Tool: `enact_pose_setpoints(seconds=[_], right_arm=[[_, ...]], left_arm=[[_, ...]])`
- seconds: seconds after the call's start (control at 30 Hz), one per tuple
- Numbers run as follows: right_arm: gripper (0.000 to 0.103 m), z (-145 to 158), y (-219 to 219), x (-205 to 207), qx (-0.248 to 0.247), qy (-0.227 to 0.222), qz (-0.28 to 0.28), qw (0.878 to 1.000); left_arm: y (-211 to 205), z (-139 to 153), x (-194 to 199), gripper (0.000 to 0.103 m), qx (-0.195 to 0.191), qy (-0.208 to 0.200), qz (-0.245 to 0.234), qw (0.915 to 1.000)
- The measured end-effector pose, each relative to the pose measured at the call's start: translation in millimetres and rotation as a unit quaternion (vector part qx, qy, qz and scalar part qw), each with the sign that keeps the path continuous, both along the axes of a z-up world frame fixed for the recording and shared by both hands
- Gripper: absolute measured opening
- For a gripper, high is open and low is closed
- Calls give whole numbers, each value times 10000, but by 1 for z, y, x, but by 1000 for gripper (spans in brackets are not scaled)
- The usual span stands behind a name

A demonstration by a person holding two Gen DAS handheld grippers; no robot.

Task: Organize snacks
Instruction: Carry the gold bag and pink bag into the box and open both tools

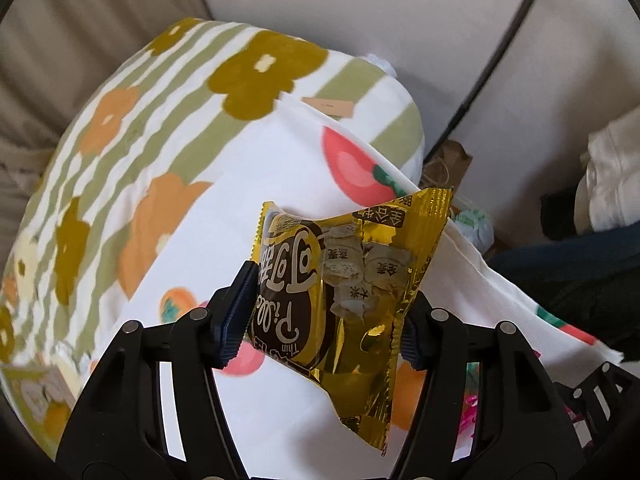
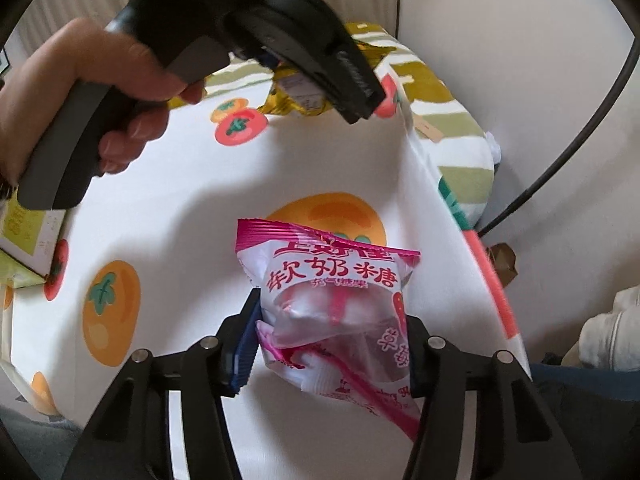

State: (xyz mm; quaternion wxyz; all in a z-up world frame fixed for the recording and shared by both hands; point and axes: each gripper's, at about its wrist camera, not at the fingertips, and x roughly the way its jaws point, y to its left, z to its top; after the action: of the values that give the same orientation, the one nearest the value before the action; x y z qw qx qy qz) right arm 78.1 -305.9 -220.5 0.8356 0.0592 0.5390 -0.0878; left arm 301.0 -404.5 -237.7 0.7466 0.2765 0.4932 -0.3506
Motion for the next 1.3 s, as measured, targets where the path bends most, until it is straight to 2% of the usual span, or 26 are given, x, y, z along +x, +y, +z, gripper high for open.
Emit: enact_pose_setpoints(seconds=[0.17, 0.37, 0.57, 0.77, 0.8, 1.03, 1.13, 1.17, 1.3], right_arm=[[52, 29, 2, -6, -65, -248, 204, 9995], [51, 64, 19, 2, -104, -559, 664, 9962], [51, 95, 39, 26, -10, -796, 1283, 9885], [51, 126, 76, 57, 110, -1160, 1862, 9756], [51, 132, 85, 64, 146, -1308, 1995, 9710], [51, 161, 156, 108, 325, -1597, 2555, 9530], [51, 169, 192, 128, 445, -1645, 2733, 9467], [51, 172, 212, 137, 633, -1633, 2794, 9441], [51, 172, 244, 151, 651, -1599, 2907, 9411]], left_arm=[[32, 37, 0, 57, -322, -92, 514, 9981], [94, 90, -9, 57, -738, -297, 1228, 9892], [173, 139, -19, 57, -1039, -534, 1981, 9732], [268, 174, -19, 57, -1049, -820, 2753, 9521], [284, 177, -18, 57, -1064, -846, 2872, 9482], [395, 191, -18, 57, -1162, -1008, 3517, 9234], [436, 188, -17, 57, -1094, -1017, 3695, 9171], [450, 186, -16, 57, -1078, -1013, 3756, 9149], [494, 170, -12, 57, -1067, -848, 3925, 9096]])
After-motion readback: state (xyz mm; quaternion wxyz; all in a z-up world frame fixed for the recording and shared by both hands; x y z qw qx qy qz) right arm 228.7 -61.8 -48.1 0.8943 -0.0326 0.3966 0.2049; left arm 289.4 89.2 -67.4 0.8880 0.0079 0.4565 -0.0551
